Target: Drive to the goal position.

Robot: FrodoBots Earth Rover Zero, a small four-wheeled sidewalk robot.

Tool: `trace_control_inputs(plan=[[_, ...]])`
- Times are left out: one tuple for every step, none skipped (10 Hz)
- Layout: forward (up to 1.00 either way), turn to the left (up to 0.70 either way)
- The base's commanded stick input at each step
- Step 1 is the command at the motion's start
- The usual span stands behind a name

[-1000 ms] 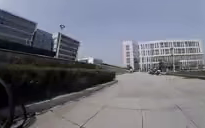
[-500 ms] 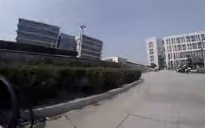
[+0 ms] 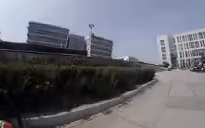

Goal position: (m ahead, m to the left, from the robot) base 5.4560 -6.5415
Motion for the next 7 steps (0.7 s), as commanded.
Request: trace_control_inputs(plan=[[0.7,0.0],[0.7,0.0],[0.7,0.0],[0.7,0.0],[0.7,-0.21],[0.7,-0.35],[0.7,-0.35]])
